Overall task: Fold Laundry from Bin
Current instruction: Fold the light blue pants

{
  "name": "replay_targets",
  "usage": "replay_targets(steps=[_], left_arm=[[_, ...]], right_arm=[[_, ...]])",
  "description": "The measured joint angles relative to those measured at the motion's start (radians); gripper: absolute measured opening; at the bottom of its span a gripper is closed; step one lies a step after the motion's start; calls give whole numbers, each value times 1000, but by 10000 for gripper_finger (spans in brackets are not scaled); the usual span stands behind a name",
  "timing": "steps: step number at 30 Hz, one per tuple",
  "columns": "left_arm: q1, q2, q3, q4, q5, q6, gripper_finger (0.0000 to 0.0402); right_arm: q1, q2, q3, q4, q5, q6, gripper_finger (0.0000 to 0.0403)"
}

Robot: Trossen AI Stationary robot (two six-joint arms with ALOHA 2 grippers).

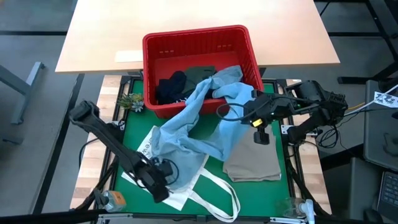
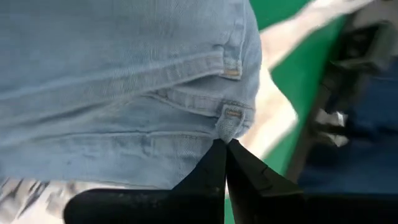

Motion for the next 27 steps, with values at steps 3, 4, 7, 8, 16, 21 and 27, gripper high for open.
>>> replay_targets(steps=[3, 4, 7, 8, 16, 21, 27], left_arm=[[-17, -90, 0, -62, 49, -3, 0], [-25, -122, 0, -78, 53, -13, 0], [-49, -220, 0, -123, 97, -51, 0], [-59, -245, 1, -137, 112, -79, 0], [-146, -288, 1, -183, 201, -230, 0], [-182, -277, 1, -186, 144, -302, 0], [-170, -194, 1, -106, 89, -265, 0]], right_arm=[[0, 0, 0, 0, -58, 2, 1], [0, 0, 0, 0, -70, 9, 1], [0, 0, 0, 0, -110, 52, 1], [0, 0, 0, 0, -134, 69, 1], [46, 3, -73, 2, -271, 214, 1], [134, 3, -215, 1, -311, 280, 1], [239, 3, -409, 0, -350, 421, 1]])
